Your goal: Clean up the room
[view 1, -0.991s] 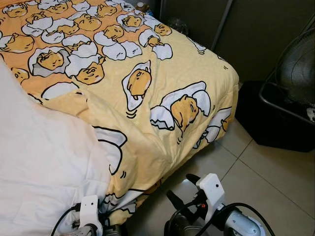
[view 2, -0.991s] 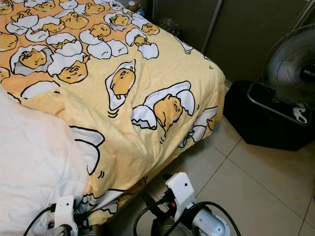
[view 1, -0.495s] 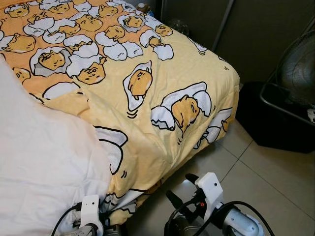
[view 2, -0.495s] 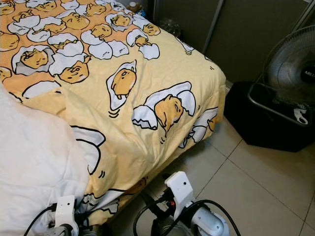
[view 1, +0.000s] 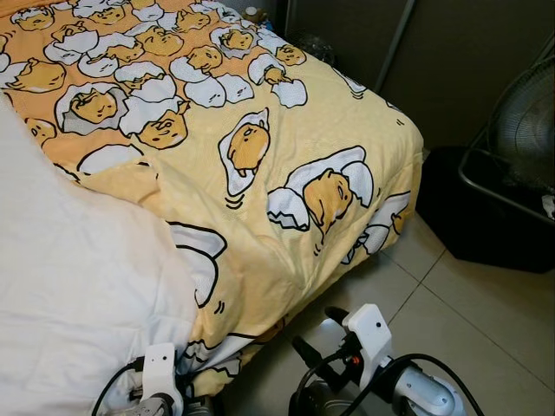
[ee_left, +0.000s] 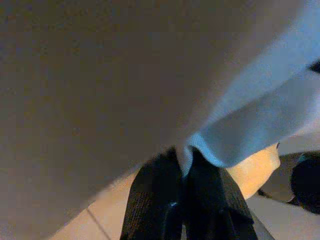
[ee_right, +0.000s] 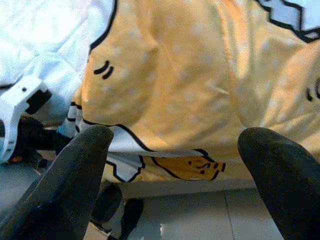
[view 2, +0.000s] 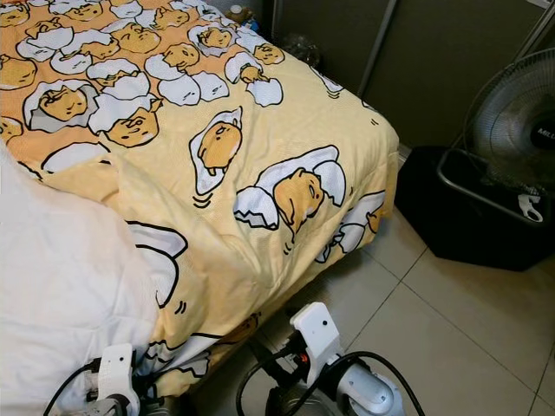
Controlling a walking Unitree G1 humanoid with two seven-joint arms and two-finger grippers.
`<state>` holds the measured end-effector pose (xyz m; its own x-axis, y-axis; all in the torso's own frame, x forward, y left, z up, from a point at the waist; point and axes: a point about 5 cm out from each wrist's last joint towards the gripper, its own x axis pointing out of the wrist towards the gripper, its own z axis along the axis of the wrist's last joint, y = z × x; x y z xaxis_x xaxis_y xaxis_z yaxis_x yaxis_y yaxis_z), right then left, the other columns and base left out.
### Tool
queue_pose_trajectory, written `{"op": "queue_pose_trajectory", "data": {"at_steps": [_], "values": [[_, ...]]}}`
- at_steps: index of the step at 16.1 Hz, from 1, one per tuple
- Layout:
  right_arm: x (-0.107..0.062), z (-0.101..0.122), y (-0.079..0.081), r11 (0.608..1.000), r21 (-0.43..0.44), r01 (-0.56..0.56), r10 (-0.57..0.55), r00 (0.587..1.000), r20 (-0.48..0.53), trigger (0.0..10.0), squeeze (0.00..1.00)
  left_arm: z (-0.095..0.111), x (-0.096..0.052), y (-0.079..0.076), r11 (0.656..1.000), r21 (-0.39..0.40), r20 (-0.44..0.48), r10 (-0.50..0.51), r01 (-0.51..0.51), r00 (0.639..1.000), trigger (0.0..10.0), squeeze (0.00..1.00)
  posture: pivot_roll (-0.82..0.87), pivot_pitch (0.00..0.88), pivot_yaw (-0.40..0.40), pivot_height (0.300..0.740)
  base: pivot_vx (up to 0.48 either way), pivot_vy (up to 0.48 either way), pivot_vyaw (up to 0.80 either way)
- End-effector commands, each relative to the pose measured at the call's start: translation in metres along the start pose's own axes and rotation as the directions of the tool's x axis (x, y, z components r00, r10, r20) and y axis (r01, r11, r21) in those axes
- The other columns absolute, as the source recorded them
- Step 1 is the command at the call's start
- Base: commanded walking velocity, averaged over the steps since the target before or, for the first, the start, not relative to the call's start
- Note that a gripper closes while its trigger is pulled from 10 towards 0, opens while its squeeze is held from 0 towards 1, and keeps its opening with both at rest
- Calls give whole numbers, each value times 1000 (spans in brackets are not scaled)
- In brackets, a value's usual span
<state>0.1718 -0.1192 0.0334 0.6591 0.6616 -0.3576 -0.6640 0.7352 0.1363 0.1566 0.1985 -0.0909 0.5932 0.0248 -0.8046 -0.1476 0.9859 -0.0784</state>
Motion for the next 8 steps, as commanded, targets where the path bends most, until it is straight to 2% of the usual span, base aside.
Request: {"op": "queue_pose_trajectory", "data": {"at_steps": [1, 4, 8], "values": [[0, -1, -1, 1000, 6, -1, 1, 1000, -1, 10000, 0, -15, -5, 10, 999, -16, -50, 48, -48, 998, 10000, 0, -118, 89, -59, 698, 0, 476, 0], [0, -1, -2, 1000, 4, -2, 2, 1000, -2, 10000, 0, -14, -4, 9, 999, -19, -44, 45, -46, 998, 10000, 0, -119, 87, -61, 698, 0, 430, 0], [1, -2, -2, 1000, 2, -7, 7, 1000, -5, 10000, 0, -11, -3, 5, 999, -11, -30, 33, -34, 999, 10000, 0, -120, 85, -61, 698, 0, 0, 0]]}}
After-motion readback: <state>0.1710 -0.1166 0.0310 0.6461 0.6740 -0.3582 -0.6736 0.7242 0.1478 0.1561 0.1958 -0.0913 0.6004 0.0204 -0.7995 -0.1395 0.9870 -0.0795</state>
